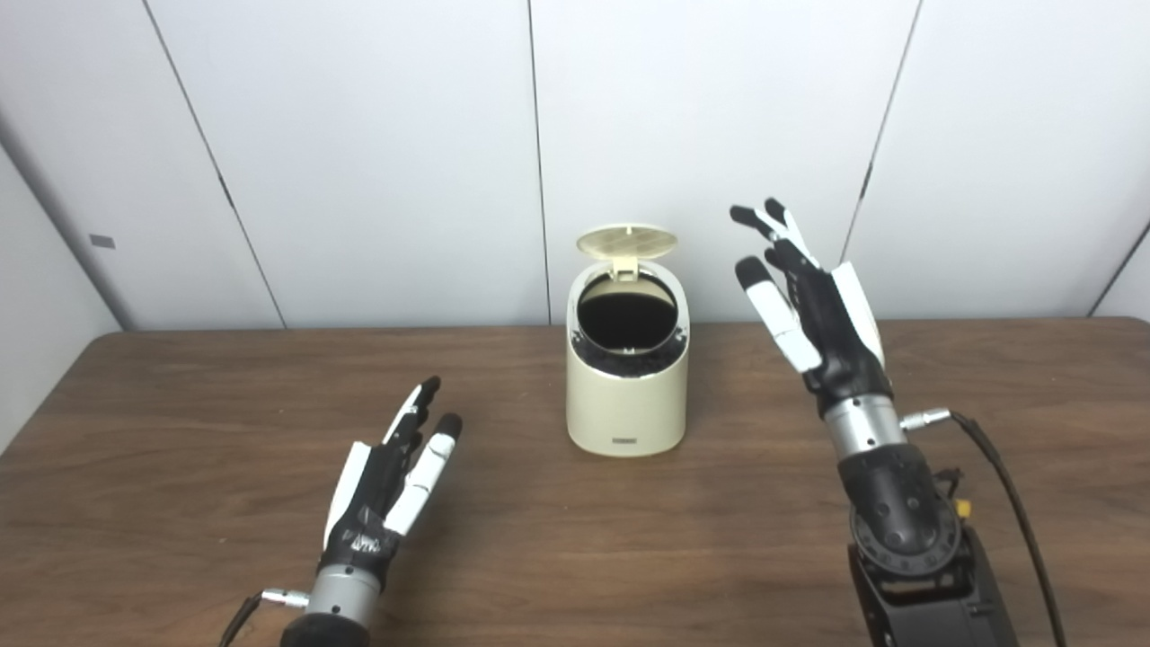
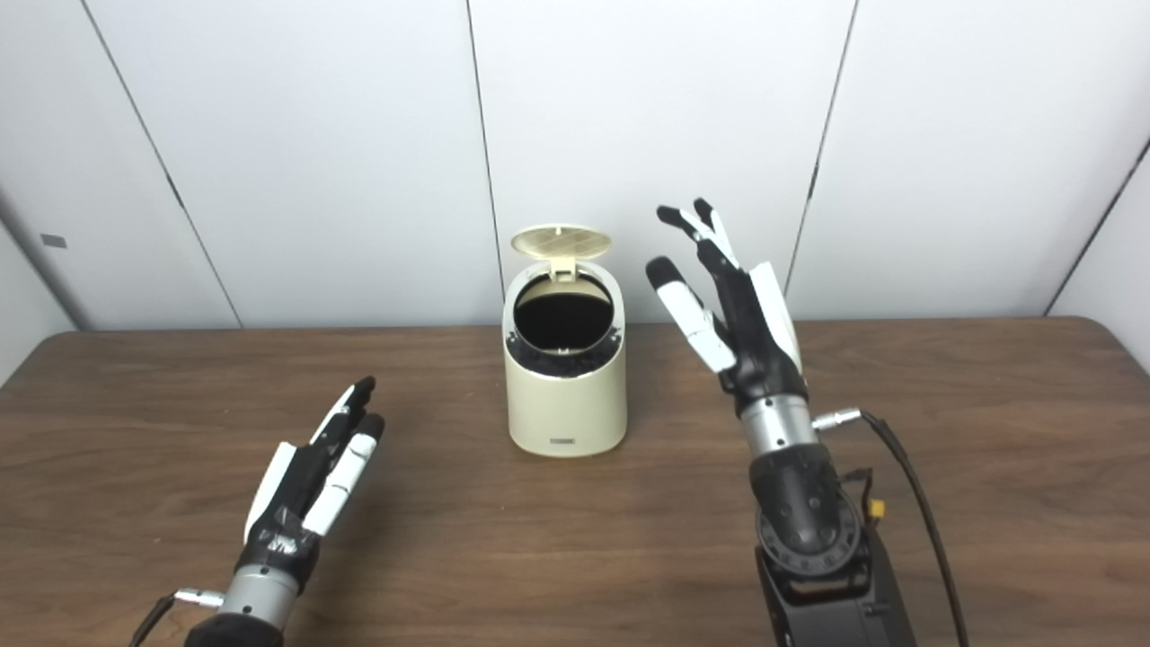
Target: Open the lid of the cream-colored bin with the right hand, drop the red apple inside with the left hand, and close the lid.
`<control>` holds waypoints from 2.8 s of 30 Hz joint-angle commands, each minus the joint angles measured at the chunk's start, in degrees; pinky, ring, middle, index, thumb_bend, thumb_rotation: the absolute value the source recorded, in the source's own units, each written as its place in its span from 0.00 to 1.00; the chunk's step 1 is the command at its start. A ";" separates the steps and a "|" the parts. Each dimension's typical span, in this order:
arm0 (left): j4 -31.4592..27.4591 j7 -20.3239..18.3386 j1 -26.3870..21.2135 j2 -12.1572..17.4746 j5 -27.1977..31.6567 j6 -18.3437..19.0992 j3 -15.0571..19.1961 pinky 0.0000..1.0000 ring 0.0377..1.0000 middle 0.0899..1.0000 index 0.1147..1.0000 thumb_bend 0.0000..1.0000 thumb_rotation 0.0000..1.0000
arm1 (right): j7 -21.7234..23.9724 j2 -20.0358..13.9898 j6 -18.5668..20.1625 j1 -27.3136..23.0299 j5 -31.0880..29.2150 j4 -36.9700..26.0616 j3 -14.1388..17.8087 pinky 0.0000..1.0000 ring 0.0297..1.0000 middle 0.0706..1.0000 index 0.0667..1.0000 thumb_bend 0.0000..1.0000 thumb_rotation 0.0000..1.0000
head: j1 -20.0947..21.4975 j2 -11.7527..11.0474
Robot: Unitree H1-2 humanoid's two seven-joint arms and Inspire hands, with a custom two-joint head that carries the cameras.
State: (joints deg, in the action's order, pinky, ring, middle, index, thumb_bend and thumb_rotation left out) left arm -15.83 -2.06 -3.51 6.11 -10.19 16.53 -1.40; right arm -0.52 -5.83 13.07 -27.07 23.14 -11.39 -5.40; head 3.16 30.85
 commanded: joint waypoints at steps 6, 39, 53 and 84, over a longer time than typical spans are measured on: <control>-0.73 1.26 0.94 -0.72 -1.12 -1.42 -0.20 1.00 1.00 1.00 1.00 0.59 0.92 | 2.06 -3.19 -1.60 -10.92 2.73 7.30 -2.37 0.92 1.00 1.00 0.84 0.51 1.00 | 0.61 -0.04; 2.05 3.66 1.08 -3.34 -0.73 -5.90 -0.35 1.00 1.00 1.00 0.95 0.56 0.86 | 10.22 -9.17 1.78 -11.49 21.81 6.52 -12.96 0.98 1.00 0.99 0.78 0.61 1.00 | 0.53 -1.19; 2.29 4.85 1.09 -3.82 -1.06 -7.76 0.01 1.00 1.00 0.99 0.93 0.55 0.86 | 13.57 -10.64 1.22 -6.72 25.15 1.33 -13.38 0.99 1.00 0.98 0.78 0.59 0.97 | 0.66 -0.06; -1.51 4.27 -0.02 -4.78 -1.13 -2.86 -0.35 1.00 1.00 0.98 0.91 0.60 0.82 | 17.76 -13.83 -7.00 -5.06 43.54 0.71 -20.45 1.00 1.00 0.98 0.78 0.59 0.99 | -0.45 3.31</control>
State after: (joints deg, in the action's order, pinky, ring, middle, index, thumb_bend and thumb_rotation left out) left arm -14.73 1.86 -1.60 1.56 -10.88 14.37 -1.68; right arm 16.11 -18.71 7.89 -30.41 64.86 -9.81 -25.25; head 2.64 34.10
